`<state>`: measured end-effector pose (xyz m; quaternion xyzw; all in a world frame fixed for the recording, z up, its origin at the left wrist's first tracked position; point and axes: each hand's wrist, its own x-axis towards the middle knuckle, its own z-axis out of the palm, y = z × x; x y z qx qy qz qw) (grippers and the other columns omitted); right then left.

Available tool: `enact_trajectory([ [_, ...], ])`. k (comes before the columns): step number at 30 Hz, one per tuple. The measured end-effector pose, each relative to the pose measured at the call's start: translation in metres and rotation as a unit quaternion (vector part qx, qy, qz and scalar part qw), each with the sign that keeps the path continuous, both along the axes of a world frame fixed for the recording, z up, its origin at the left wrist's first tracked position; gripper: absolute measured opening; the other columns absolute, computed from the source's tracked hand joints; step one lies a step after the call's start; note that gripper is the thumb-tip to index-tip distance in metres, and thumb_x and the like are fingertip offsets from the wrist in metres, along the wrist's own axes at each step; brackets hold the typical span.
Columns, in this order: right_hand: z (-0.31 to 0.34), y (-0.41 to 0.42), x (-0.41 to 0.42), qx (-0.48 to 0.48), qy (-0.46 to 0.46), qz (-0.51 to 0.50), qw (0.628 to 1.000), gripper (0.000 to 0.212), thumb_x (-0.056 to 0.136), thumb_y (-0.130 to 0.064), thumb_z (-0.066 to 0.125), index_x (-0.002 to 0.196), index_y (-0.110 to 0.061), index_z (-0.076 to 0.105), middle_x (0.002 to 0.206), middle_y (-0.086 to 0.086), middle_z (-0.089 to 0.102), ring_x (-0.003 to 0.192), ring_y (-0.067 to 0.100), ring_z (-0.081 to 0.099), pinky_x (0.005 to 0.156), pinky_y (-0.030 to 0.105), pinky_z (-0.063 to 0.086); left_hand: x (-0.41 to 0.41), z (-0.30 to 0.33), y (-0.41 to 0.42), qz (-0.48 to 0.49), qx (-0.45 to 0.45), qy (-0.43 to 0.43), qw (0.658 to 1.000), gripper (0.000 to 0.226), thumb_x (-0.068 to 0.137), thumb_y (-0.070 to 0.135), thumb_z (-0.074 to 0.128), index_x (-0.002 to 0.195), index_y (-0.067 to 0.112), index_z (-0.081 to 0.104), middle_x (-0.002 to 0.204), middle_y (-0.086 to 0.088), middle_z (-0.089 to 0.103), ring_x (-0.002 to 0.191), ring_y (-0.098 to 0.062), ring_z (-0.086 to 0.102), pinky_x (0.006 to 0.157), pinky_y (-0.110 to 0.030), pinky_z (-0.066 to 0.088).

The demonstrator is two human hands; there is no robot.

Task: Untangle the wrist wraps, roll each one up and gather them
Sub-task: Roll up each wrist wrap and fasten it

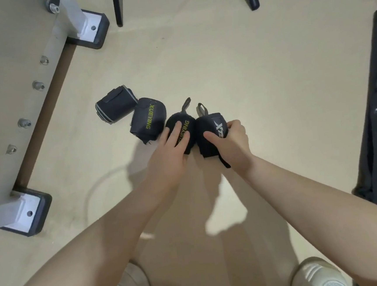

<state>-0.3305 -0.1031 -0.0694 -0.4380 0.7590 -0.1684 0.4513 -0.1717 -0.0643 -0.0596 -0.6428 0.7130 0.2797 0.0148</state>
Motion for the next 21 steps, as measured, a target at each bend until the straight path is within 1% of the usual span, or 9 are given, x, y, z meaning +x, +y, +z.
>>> enact_trajectory([
  [1, 0.0, 0.0, 0.001, -0.007, 0.047, 0.031, 0.998, 0.048, 0.082, -0.038, 0.068, 0.111, -0.008, 0.045, 0.116, 0.007, 0.049, 0.107, 0.025, 0.048, 0.083, 0.036, 0.044, 0.002, -0.002, -0.002, -0.004, 0.007, 0.006, 1.0, 0.057, 0.097, 0.013, 0.041, 0.15, 0.02, 0.02, 0.159, 0.001, -0.001, 0.146, -0.025, 0.003, 0.11, -0.031, 0.023],
  [3, 0.0, -0.003, 0.004, -0.008, 0.085, 0.062, 0.994, 0.049, 0.087, -0.038, 0.064, 0.115, -0.003, 0.044, 0.119, 0.011, 0.046, 0.11, 0.03, 0.043, 0.084, 0.035, 0.039, 0.004, -0.003, -0.003, -0.022, 0.017, -0.004, 1.0, 0.06, 0.096, 0.012, 0.041, 0.15, 0.02, 0.015, 0.159, 0.001, -0.006, 0.146, -0.025, 0.0, 0.109, -0.031, 0.025],
  [7, 0.005, -0.012, 0.003, 0.034, 0.057, 0.07, 0.995, 0.051, 0.085, -0.041, 0.064, 0.115, -0.005, 0.045, 0.119, 0.011, 0.047, 0.11, 0.031, 0.047, 0.091, 0.041, 0.043, 0.003, 0.002, 0.001, -0.073, 0.05, -0.082, 0.993, 0.072, 0.095, 0.018, 0.041, 0.151, 0.017, -0.003, 0.157, -0.004, -0.018, 0.145, -0.029, -0.007, 0.115, -0.033, 0.019],
  [10, 0.011, -0.011, -0.017, 0.06, -0.008, 0.069, 0.996, 0.057, 0.079, -0.051, 0.064, 0.119, -0.012, 0.048, 0.125, 0.004, 0.048, 0.113, 0.027, 0.052, 0.095, 0.045, 0.045, -0.001, 0.014, -0.004, -0.116, 0.048, -0.166, 0.978, 0.079, 0.092, 0.033, 0.044, 0.15, 0.014, -0.006, 0.157, -0.011, -0.016, 0.145, -0.032, -0.004, 0.118, -0.038, 0.007],
  [13, 0.02, -0.001, -0.06, 0.045, -0.073, 0.028, 0.996, 0.069, 0.086, -0.046, 0.06, 0.141, -0.014, 0.034, 0.141, 0.001, 0.036, 0.127, 0.019, 0.042, 0.104, 0.034, 0.037, -0.021, 0.03, -0.007, -0.145, -0.005, -0.187, 0.972, 0.073, 0.093, 0.033, 0.037, 0.15, 0.01, -0.002, 0.157, -0.014, -0.008, 0.145, -0.032, -0.002, 0.118, -0.038, 0.003],
  [15, 0.021, 0.011, -0.102, 0.039, -0.096, -0.015, 0.995, 0.063, 0.087, -0.039, 0.061, 0.139, -0.015, 0.036, 0.141, 0.002, 0.04, 0.125, 0.018, 0.045, 0.103, 0.032, 0.038, -0.052, 0.037, -0.005, -0.208, -0.039, -0.164, 0.963, 0.064, 0.095, 0.027, 0.029, 0.15, 0.008, 0.004, 0.157, -0.018, -0.003, 0.144, -0.032, -0.002, 0.118, -0.039, 0.0],
  [18, 0.022, 0.032, -0.168, 0.033, -0.028, -0.061, 0.997, 0.048, 0.089, -0.031, 0.059, 0.131, -0.012, 0.047, 0.134, 0.007, 0.049, 0.115, 0.023, 0.054, 0.1, 0.036, 0.043, -0.106, 0.037, 0.0, -0.345, -0.05, -0.147, 0.926, 0.059, 0.092, 0.024, 0.009, 0.146, 0.003, 0.018, 0.156, -0.019, 0.005, 0.144, -0.033, 0.0, 0.118, -0.041, 0.002],
  [20, 0.021, 0.048, -0.211, 0.03, -0.013, -0.089, 0.996, 0.044, 0.091, -0.023, 0.052, 0.133, -0.01, 0.047, 0.135, 0.008, 0.048, 0.116, 0.025, 0.054, 0.1, 0.035, 0.042, -0.144, 0.034, -0.003, -0.388, -0.034, -0.132, 0.912, 0.051, 0.095, 0.02, 0.022, 0.144, 0.006, 0.025, 0.156, -0.014, 0.008, 0.144, -0.03, 0.006, 0.117, -0.038, 0.009],
  [21, 0.02, 0.055, -0.233, 0.021, -0.008, -0.093, 0.995, 0.043, 0.093, -0.019, 0.048, 0.135, -0.009, 0.045, 0.138, 0.007, 0.046, 0.12, 0.023, 0.052, 0.1, 0.032, 0.04, -0.164, 0.033, -0.005, -0.397, -0.032, -0.118, 0.909, 0.047, 0.095, 0.019, 0.028, 0.141, 0.008, 0.032, 0.153, -0.013, 0.017, 0.141, -0.028, 0.016, 0.114, -0.036, 0.017],
])
